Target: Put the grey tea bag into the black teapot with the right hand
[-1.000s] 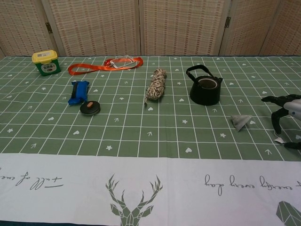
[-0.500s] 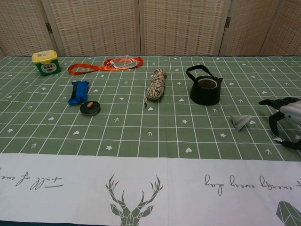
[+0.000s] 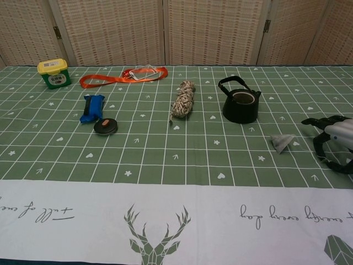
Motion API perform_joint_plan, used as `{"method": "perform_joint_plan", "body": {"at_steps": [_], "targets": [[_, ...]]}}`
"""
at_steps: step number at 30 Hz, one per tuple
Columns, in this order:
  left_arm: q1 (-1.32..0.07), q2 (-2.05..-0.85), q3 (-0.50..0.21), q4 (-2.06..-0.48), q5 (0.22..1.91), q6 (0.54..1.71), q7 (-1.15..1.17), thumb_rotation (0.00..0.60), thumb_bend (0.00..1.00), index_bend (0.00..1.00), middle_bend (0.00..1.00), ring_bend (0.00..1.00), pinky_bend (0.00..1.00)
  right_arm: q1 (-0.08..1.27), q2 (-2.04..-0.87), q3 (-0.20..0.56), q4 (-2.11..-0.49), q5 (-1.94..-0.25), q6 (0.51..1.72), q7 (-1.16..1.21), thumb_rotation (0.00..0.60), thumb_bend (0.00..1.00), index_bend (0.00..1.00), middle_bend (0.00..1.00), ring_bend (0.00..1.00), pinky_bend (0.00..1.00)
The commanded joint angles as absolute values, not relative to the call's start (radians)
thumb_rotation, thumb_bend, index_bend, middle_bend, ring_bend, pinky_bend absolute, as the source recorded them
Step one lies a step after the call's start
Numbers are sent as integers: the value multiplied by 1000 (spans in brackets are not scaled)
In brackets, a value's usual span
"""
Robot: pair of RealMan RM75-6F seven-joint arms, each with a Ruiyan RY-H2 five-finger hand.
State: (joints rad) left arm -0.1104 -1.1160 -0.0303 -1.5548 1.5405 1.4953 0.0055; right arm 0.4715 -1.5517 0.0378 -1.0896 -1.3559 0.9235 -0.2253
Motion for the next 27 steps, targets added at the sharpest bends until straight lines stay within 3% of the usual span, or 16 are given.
{"method": "perform_joint_plan", "body": {"at_steps": [1,5,27], "targets": [[-110,-1116,-30,-1553,1543,1497,3,600,268,104,0,34,41,472,-1553,37,-1089,-1359,925,-214,600,372,629,0,1,0],[-110,-1118,-29,-1550,1549,1500,0,600,268,103,0,34,41,472,-1555,34,-1085,-1372,939,-196,600,397,680,0,14,0],[-110,-1120,-27,-1542,1559,1507,-10,600,268,96,0,37,40,467,-1538,39,-1102,-1382,978,-180,600,414,705,0,30,0]]}}
